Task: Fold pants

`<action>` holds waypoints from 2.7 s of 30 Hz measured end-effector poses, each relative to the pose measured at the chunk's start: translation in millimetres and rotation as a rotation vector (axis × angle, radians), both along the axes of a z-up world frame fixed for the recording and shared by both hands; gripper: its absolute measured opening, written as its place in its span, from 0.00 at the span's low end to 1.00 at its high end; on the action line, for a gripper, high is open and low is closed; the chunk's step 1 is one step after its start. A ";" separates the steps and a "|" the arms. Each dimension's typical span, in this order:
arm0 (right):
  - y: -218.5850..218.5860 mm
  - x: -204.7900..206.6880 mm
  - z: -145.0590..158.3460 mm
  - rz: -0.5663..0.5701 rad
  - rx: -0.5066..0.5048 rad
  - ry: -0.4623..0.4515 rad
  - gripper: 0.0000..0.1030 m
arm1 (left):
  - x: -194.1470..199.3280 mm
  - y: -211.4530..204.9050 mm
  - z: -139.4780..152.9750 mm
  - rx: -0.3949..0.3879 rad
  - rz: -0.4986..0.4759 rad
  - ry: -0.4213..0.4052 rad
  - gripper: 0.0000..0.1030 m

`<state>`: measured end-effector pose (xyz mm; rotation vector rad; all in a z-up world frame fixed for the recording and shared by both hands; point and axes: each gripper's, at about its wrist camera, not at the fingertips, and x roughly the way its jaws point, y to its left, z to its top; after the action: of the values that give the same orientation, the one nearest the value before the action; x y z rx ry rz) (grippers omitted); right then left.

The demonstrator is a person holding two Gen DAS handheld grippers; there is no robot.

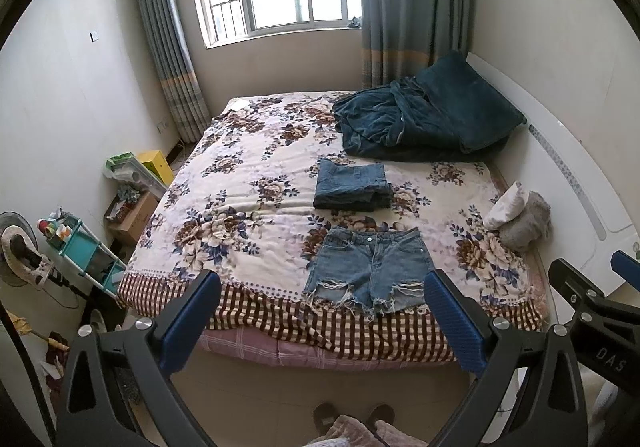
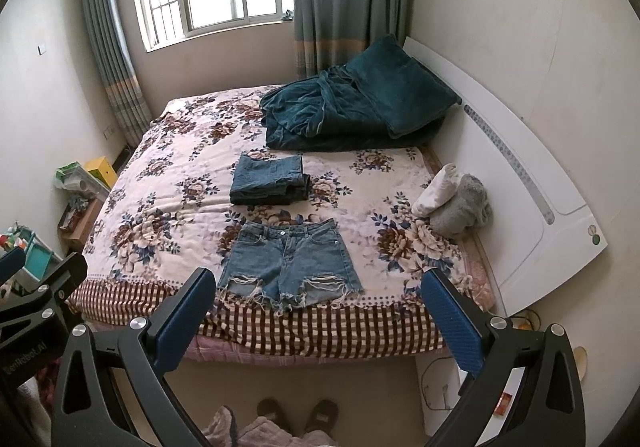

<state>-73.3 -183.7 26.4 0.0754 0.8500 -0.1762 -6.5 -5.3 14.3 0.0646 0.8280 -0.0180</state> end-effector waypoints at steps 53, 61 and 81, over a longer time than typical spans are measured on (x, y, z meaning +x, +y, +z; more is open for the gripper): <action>4.5 22.8 -9.7 -0.032 0.009 0.009 1.00 | 16.7 -1.8 -11.1 0.010 -0.012 0.014 1.00; 23.7 42.7 -38.4 -0.086 0.019 0.034 1.00 | 40.8 12.5 -36.2 0.016 -0.040 0.033 1.00; -109.2 230.2 -262.6 -0.017 0.284 0.300 1.00 | 186.0 -68.9 -224.8 0.321 0.094 0.156 1.00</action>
<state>156.9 -292.9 -236.1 0.3291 1.1705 -0.0824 179.5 -74.2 -210.5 0.3303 0.9834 0.2011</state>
